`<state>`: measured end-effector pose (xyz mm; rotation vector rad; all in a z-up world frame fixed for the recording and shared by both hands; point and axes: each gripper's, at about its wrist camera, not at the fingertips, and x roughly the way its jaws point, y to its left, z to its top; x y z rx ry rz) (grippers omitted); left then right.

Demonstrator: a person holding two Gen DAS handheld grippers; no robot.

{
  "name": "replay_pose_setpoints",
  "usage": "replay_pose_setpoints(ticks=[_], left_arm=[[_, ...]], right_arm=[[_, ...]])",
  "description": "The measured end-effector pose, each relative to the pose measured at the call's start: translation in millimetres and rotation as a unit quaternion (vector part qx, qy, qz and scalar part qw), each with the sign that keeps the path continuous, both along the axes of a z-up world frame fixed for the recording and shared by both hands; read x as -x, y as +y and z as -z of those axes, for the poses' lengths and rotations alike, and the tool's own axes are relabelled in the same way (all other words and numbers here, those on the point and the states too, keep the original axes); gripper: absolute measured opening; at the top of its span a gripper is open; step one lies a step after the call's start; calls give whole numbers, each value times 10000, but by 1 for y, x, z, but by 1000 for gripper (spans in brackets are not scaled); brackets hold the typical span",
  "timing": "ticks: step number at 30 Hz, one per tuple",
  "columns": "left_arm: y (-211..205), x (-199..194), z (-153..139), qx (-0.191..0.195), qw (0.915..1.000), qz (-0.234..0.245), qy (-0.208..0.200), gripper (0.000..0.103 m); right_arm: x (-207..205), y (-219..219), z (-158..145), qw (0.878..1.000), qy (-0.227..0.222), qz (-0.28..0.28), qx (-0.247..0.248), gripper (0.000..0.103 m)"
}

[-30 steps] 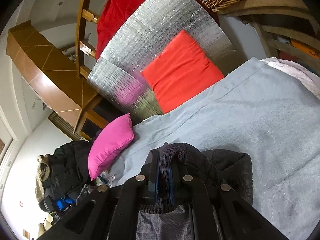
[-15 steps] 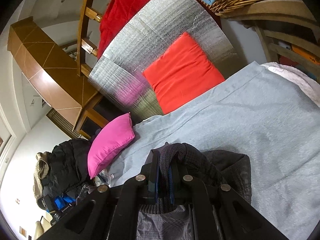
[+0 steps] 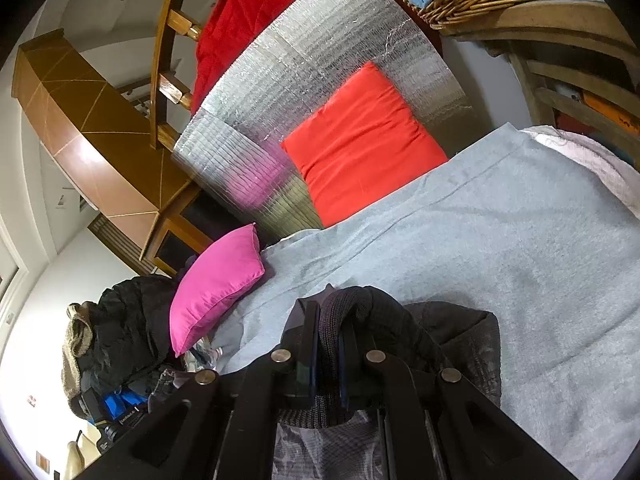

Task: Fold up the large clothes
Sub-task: 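Lower the held jacket toward the blanket with both tools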

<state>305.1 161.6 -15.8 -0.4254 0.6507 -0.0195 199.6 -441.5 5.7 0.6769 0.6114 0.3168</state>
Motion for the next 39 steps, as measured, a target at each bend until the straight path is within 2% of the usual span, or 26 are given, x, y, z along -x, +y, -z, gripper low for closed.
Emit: replay_pose_setpoints(ticks=[17,39], left_arm=[[-5,-50,21,-280,9987,50,426,8],[-18,-123,73,-758,9913,63,1078,8]], right_arm=[[-44,8,16,9988,318,-30,372,7],[-124,12,75,9918,1073,-13,696,7]])
